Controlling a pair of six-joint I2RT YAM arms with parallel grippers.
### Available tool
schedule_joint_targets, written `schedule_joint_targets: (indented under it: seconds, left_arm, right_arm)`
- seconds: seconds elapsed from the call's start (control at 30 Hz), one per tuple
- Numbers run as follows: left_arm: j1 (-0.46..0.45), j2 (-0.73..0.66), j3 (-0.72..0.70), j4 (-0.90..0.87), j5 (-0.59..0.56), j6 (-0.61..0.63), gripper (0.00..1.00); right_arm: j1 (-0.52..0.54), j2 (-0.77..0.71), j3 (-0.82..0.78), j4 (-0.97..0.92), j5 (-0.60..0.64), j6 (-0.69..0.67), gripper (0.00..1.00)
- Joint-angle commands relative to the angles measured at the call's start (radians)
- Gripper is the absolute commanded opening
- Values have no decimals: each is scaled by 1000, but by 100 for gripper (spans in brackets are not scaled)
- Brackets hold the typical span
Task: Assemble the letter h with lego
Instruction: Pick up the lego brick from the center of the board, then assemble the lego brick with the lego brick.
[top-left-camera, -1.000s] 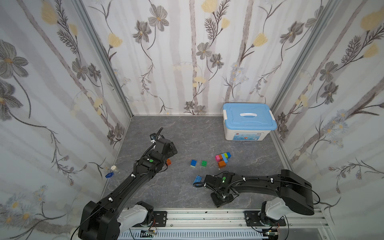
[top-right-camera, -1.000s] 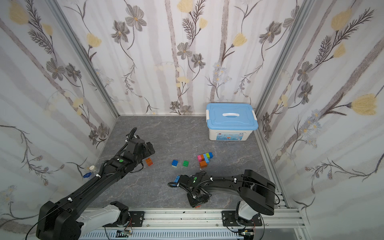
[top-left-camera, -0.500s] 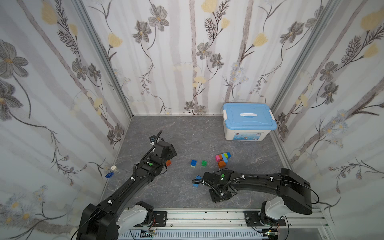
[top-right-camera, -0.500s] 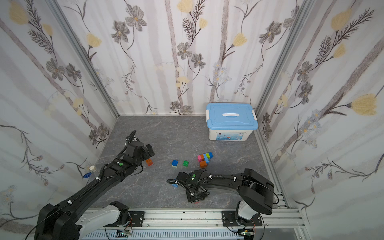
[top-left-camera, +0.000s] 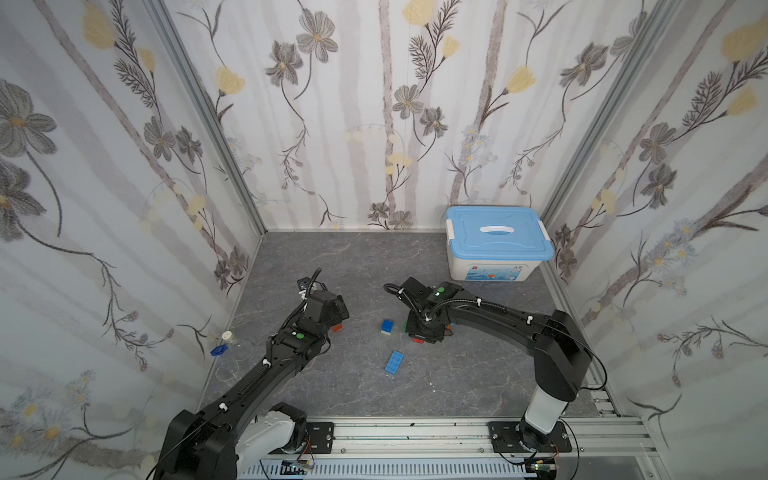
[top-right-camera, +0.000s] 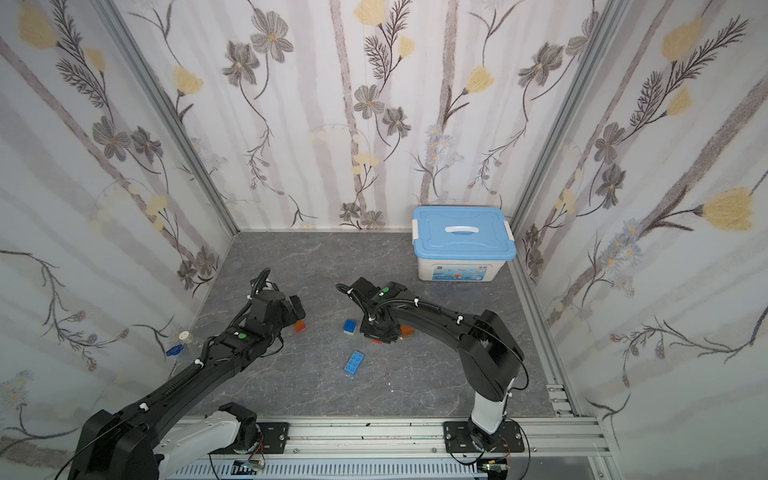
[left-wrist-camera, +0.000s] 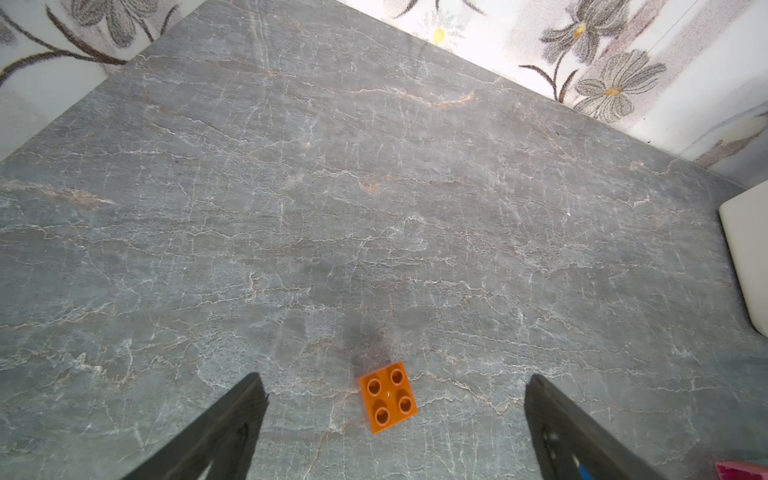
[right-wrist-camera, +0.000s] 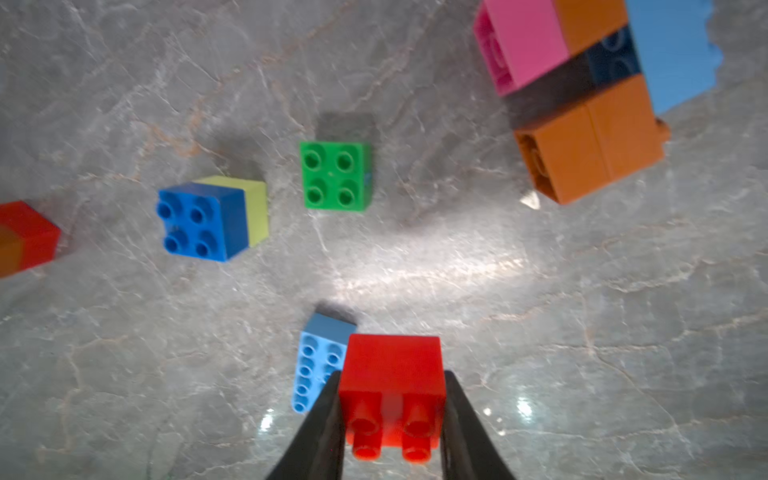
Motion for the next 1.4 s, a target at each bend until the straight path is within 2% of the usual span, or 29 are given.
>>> schedule_joint_targets:
  seconds: [0.0,0.17,0.37,0.53,0.63,0.87,1.37]
  left_arm:
    - [12,-9,-32,77,-20,13,100]
    - [26,-3,-58,92,-63,-4,100]
    - [31,-16,-80,110,-69,-10,100]
    - [33,-10,-82,130,-74,29,100]
    - [44,10,-88,142,-72,11,100]
    - [59,65,-52,67,-98,-87,100]
    - [61,157,7,43,-40,-91,100]
  right_arm:
    - [-33,73,82,-65,29,13,26]
    - [-69,158,186,-85,36,-11,25]
    - [-81,238,267,-99,-21,-37,25]
    - [-87,288,312,-120,-11,-45,26]
    - [-89,318,338,-134,-33,-57,26]
    - [-87,327,335,-151,-28,-69,26]
    - [-84,376,334,-129,-64,-87,25]
